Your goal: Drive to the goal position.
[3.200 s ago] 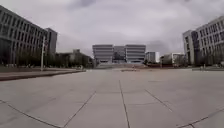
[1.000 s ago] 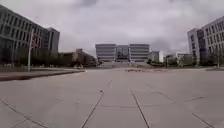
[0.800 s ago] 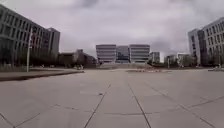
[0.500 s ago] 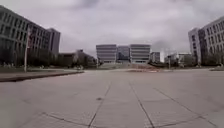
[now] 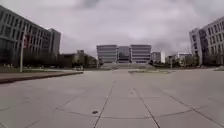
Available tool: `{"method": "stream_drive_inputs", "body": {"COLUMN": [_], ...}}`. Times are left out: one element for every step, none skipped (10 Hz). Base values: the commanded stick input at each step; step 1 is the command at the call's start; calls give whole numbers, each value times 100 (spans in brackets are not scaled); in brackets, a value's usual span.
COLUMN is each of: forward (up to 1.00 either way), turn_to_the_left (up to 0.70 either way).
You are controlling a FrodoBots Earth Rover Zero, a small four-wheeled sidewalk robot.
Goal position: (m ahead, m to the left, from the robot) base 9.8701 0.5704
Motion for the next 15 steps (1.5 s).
{"method": "stream_drive_inputs", "body": {"forward": [100, 100, 100, 100, 100, 100, 100, 100, 100, 100, 100, 100, 100, 100, 100], "turn_to_the_left": [0, 0, 0, 0, 0, 0, 0, 0, 0, 0, 0, 0, 0, 0, 0]}}
